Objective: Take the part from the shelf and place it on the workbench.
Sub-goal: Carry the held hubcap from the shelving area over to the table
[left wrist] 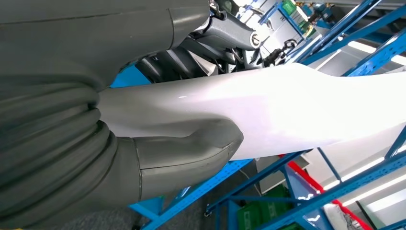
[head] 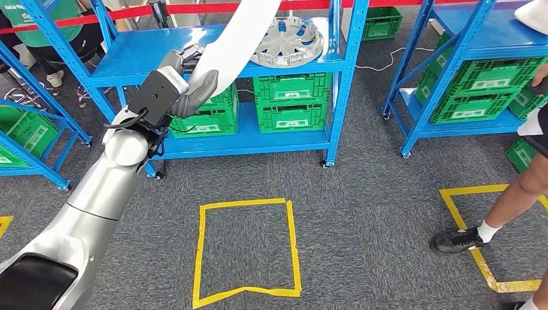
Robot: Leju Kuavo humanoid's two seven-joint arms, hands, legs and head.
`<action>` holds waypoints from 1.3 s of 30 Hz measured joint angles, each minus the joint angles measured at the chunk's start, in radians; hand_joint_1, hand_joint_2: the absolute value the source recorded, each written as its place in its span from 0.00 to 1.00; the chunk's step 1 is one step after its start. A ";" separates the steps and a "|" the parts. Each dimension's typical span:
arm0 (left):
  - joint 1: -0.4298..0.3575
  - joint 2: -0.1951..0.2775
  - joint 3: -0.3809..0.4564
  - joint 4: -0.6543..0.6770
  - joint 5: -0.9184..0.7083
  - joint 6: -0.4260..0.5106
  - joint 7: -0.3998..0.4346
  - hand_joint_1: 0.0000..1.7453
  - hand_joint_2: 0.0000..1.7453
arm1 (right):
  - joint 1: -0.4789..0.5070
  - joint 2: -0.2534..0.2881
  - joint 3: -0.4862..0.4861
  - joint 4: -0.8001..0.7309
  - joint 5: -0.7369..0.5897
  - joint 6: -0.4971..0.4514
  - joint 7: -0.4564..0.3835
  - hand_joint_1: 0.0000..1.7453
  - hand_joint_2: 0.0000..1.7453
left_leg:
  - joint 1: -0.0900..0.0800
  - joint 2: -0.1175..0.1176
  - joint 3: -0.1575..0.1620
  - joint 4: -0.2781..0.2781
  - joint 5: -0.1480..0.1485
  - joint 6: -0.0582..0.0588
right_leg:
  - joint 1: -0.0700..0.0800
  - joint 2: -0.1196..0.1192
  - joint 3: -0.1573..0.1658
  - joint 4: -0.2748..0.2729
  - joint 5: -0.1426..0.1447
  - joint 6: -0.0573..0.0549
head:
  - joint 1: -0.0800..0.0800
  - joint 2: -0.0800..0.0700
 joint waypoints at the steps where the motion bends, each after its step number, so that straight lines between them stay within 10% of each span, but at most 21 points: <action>1: 0.001 0.000 0.000 0.000 0.000 0.000 0.000 1.00 1.00 | 0.000 0.000 -0.001 0.000 0.000 0.000 0.000 0.00 0.00 | 0.000 0.000 -0.004 0.055 -0.017 -0.002 | 0.000 0.000 -0.018 0.000 0.014 0.001 | 0.000 0.000; 4: 0.002 0.000 0.000 0.000 0.000 0.000 0.001 1.00 1.00 | 0.000 0.000 -0.003 0.000 0.000 0.001 0.001 0.00 0.00 | -0.001 -0.001 0.068 0.040 0.045 0.007 | 0.002 0.000 -0.068 0.001 0.053 0.005 | 0.000 0.000; 8: -0.003 0.003 0.000 -0.003 -0.001 0.000 -0.002 1.00 1.00 | 0.001 0.000 -0.003 0.000 0.002 0.003 0.003 0.00 0.00 | -0.014 -0.004 0.265 -0.230 0.011 0.035 | 0.002 -0.001 -0.092 -0.005 0.100 0.023 | 0.000 0.000; 11: -0.004 0.007 0.000 -0.002 -0.001 0.000 -0.004 1.00 1.00 | 0.003 -0.001 -0.003 0.000 0.004 0.005 0.002 0.00 0.00 | -0.014 -0.001 0.255 -0.260 0.036 0.052 | -0.002 -0.001 -0.097 -0.017 0.112 0.043 | -0.001 0.000; 16: 0.002 0.009 0.000 0.000 -0.003 0.004 -0.004 1.00 1.00 | 0.003 -0.002 -0.004 0.000 0.005 0.006 0.004 0.00 0.00 | -0.011 0.002 0.178 -0.262 0.112 0.072 | -0.001 0.004 -0.152 0.222 -0.087 0.056 | 0.006 0.000; 18: 0.008 0.009 0.000 0.000 -0.008 0.004 -0.004 1.00 1.00 | 0.002 -0.003 -0.004 0.000 0.003 0.003 0.004 0.00 0.00 | -0.010 0.002 0.136 -0.251 0.136 0.068 | -0.001 0.004 -0.130 0.264 -0.057 0.059 | 0.006 0.000; 20: 0.010 0.008 0.000 0.000 -0.015 0.004 -0.003 1.00 1.00 | 0.001 -0.003 -0.005 0.000 0.001 0.002 0.004 0.00 0.00 | -0.008 0.003 0.096 -0.232 0.154 0.060 | -0.003 0.003 -0.044 0.178 -0.023 0.060 | 0.006 0.000; 22: 0.009 0.008 0.001 -0.001 -0.020 0.005 -0.003 1.00 1.00 | -0.001 -0.003 -0.008 0.000 0.000 0.002 0.005 0.00 0.00 | -0.010 0.003 0.068 -0.213 0.167 0.049 | 0.000 0.005 0.046 0.050 -0.052 0.052 | 0.006 0.000; 25: 0.007 0.008 0.001 0.002 -0.021 0.003 -0.003 1.00 1.00 | -0.001 -0.002 -0.011 0.000 0.000 0.003 0.004 0.00 0.00 | -0.011 0.004 0.056 -0.213 0.192 0.031 | 0.005 0.007 0.063 -0.002 -0.067 0.029 | 0.005 0.000; 27: 0.007 0.009 0.001 0.007 -0.021 -0.001 -0.002 1.00 1.00 | 0.000 -0.001 -0.012 0.000 0.000 0.004 0.004 0.00 0.00 | -0.008 0.001 0.044 -0.201 0.170 0.018 | 0.002 0.003 0.046 -0.006 -0.043 0.014 | 0.004 0.000; 31: 0.006 0.012 0.001 0.017 -0.019 -0.007 -0.003 1.00 1.00 | 0.000 -0.001 -0.014 0.000 0.003 0.005 0.004 0.00 0.00 | -0.002 -0.002 -0.004 0.005 0.000 -0.001 | -0.002 0.001 -0.009 -0.008 0.006 0.005 | 0.002 0.000; 34: 0.007 0.012 0.001 0.026 -0.005 -0.023 -0.010 1.00 1.00 | 0.000 -0.001 -0.015 0.000 0.008 0.005 0.004 0.00 0.00 | -0.001 -0.002 0.037 0.045 0.044 0.001 | -0.002 0.000 -0.052 -0.008 0.037 0.009 | 0.002 0.000; 36: 0.006 0.013 0.002 0.028 0.005 -0.031 -0.016 1.00 1.00 | 0.000 -0.001 -0.015 0.000 0.010 0.004 0.004 0.00 0.00 | -0.004 0.002 0.138 -0.075 0.072 0.012 | -0.001 -0.002 -0.072 -0.008 0.057 0.016 | 0.002 0.000; 39: 0.001 0.013 0.005 0.029 0.012 -0.032 -0.019 1.00 1.00 | 0.002 0.000 -0.016 0.000 0.010 0.001 0.004 0.00 0.00 | -0.014 0.009 0.242 -0.238 0.026 0.030 | 0.000 -0.011 -0.077 -0.012 0.080 0.032 | 0.002 0.000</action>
